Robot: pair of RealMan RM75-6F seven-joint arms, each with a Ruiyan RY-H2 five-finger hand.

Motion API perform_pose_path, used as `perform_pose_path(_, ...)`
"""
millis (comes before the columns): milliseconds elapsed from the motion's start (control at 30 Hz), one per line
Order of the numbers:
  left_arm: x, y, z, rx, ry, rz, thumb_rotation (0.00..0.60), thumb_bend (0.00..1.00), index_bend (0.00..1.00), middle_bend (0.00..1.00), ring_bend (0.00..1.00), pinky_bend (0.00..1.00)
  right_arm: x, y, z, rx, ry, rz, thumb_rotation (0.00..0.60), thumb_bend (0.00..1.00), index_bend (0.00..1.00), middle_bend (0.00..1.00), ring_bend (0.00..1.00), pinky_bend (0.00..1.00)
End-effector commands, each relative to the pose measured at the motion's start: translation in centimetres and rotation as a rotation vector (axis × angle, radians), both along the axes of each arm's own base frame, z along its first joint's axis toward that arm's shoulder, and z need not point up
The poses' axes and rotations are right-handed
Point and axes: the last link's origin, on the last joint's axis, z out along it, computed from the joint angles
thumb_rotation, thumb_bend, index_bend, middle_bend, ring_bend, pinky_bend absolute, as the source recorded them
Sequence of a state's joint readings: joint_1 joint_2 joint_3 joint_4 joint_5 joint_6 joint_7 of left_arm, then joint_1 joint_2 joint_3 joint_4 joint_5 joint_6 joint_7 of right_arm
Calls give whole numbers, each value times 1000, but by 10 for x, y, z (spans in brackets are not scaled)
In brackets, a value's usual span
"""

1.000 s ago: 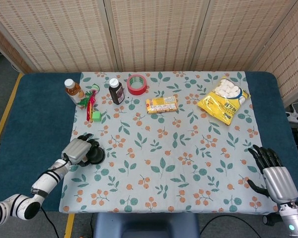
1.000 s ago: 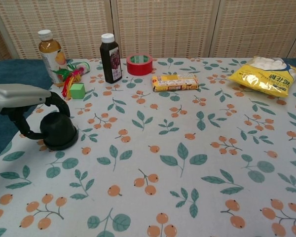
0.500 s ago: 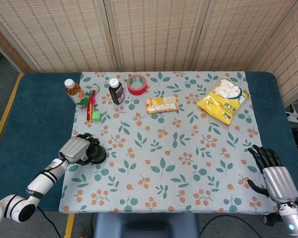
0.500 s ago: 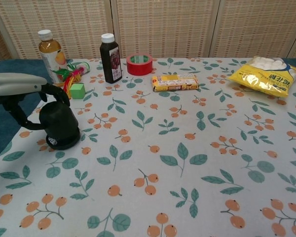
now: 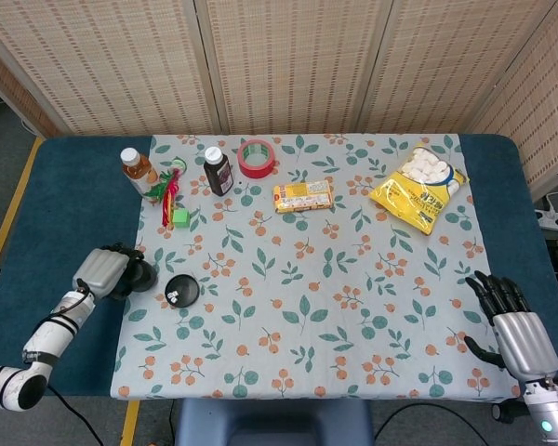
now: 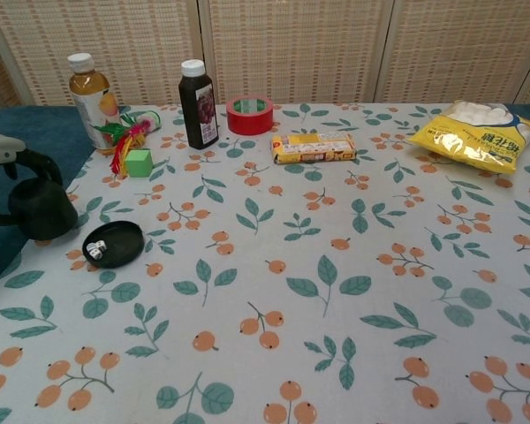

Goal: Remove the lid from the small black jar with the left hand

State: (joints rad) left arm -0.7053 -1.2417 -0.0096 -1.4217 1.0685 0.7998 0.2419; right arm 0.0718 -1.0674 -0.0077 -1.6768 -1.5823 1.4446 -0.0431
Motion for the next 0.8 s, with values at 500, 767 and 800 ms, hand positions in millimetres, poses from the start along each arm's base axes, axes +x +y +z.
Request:
perform_pose_path(500, -15, -3, -10, -59, -107, 114, 600, 356, 0, 0, 0, 236, 2, 0, -1, -6, -4, 8, 600, 153, 0, 0, 0, 0)
perform_pose_path(767, -7, -8, 21, 76, -264, 81, 600, 349, 0, 0, 0, 141, 2, 1, 0, -13, -9, 20, 600, 154, 0, 0, 0, 0)
perform_pose_path(800, -4, -10, 29, 105, -301, 67, 600, 348, 0, 0, 0, 132, 2, 1, 0, -16, -10, 21, 600, 154, 0, 0, 0, 0)
